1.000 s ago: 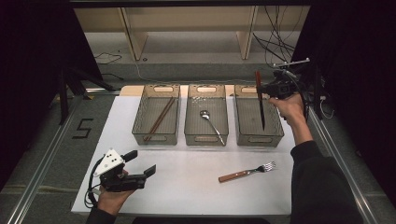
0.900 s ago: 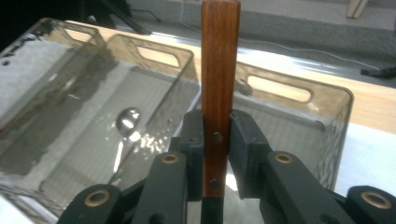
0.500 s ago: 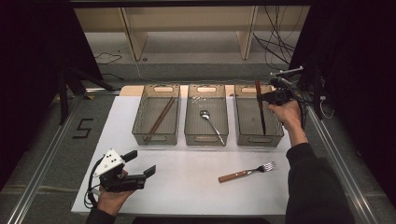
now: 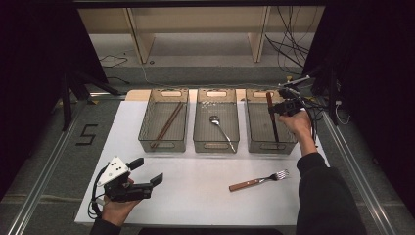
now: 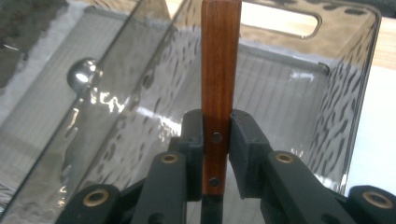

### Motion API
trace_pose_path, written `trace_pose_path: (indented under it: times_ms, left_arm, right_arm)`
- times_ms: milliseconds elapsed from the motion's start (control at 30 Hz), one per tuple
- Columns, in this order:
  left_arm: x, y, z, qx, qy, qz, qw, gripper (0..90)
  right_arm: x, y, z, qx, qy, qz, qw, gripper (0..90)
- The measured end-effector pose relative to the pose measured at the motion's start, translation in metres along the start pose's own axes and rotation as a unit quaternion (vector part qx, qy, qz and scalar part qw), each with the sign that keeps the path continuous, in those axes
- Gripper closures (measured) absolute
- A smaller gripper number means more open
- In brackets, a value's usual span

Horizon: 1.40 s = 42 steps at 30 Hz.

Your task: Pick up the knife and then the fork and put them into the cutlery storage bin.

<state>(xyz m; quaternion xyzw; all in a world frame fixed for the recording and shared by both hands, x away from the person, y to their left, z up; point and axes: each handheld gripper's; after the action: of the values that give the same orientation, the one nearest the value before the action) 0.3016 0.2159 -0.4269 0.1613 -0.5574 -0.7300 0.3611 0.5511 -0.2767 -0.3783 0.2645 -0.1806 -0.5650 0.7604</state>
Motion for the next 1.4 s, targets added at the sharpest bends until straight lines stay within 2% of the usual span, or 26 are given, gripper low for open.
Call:
trace_pose_path:
  times_ms: [167, 333, 433, 533, 633, 700, 900, 1067, 1233, 1400]
  left_arm:
    - [0.000, 0.000, 0.000, -0.001, 0.000, 0.000, 1.0000, 10.7]
    - [0.000, 0.000, 0.000, -0.001, -0.001, 0.000, 1.0000, 10.6]
    - [0.000, 0.000, 0.000, -0.001, -0.001, 0.001, 1.0000, 10.6]
    - [0.000, 0.000, 0.000, 0.000, 0.000, 0.001, 1.0000, 10.6]
    - [0.000, 0.000, 0.000, -0.001, 0.000, 0.001, 1.0000, 10.5]
    - [0.000, 0.000, -0.001, -0.001, 0.000, 0.001, 1.0000, 10.5]
    - [0.001, 0.000, -0.001, -0.002, 0.001, 0.001, 1.0000, 10.5]
    - [0.001, 0.000, 0.000, -0.002, 0.001, 0.000, 1.0000, 10.5]
    - [0.001, 0.000, 0.000, -0.002, 0.001, 0.000, 1.0000, 10.5]
    - [0.001, 0.000, 0.000, -0.002, 0.001, 0.000, 1.0000, 10.4]
  right_arm:
    - [0.001, -0.003, -0.006, -0.014, -0.012, -0.003, 0.9998, 75.2]
    - [0.002, -0.004, -0.005, -0.012, -0.009, -0.008, 0.9999, 67.5]
    - [0.003, -0.004, 0.000, 0.002, 0.004, -0.009, 0.9999, 62.2]
    - [-0.001, -0.004, 0.008, 0.016, 0.021, 0.004, 0.9996, 54.7]
    - [-0.009, -0.005, 0.019, 0.032, 0.045, 0.035, 0.9978, 48.9]
    - [-0.016, -0.006, 0.028, 0.043, 0.071, 0.058, 0.9949, 44.9]
    - [-0.038, -0.012, 0.052, 0.055, 0.119, 0.123, 0.9837, 37.3]
    - [-0.057, -0.018, 0.067, 0.056, 0.142, 0.172, 0.9732, 33.9]
    - [-0.073, -0.026, 0.075, 0.051, 0.153, 0.216, 0.9630, 31.9]
    - [-0.087, -0.035, 0.077, 0.039, 0.158, 0.247, 0.9553, 30.3]
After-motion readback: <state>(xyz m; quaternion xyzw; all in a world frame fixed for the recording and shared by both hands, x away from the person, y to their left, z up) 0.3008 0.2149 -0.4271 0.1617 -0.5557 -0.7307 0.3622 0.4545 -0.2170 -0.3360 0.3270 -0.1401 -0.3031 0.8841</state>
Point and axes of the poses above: each handheld gripper's, and its own axes: z roughly backward along the jaws, y roughly out of its top, x roughly to its right, and after that the axes turned 6 degrees about -y, right-handed
